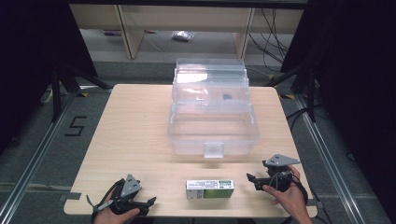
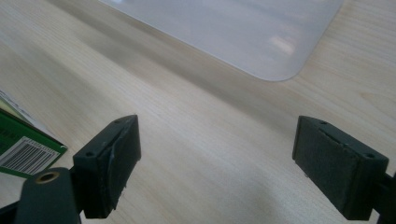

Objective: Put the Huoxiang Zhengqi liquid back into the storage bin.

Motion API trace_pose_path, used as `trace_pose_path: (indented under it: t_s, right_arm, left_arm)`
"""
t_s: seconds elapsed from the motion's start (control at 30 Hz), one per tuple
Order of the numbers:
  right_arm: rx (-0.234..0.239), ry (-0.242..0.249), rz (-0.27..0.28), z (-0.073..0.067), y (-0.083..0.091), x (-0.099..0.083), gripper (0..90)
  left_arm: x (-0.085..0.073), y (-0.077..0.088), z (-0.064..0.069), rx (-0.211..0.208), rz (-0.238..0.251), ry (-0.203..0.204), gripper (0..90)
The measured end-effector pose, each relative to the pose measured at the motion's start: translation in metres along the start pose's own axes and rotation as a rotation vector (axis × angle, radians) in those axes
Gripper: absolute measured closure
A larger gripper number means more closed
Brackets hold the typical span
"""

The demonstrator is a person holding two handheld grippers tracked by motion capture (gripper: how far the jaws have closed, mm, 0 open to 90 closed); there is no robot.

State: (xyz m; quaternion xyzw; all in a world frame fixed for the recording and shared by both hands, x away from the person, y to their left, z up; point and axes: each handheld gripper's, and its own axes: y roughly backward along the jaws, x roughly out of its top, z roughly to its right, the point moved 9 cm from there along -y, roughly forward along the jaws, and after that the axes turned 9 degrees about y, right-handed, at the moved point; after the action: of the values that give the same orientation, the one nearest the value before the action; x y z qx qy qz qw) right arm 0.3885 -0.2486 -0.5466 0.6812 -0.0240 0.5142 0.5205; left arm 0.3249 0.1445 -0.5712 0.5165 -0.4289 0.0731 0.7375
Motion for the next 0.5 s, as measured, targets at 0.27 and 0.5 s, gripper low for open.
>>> trace_pose_path:
  t_s: [0.27,0.5]
  right_arm:
    - [0.032,0.038,-0.010,-0.005,0.000,0.004,16.5]
    - [0.044,0.061,-0.027,-0.011,0.004,0.011,17.4]
  left_arm:
    - [0.000,-0.001,-0.002,0.002,0.001,0.005,16.6]
    - [-0.001,0.000,0.000,-0.007,-0.007,0.002,16.5]
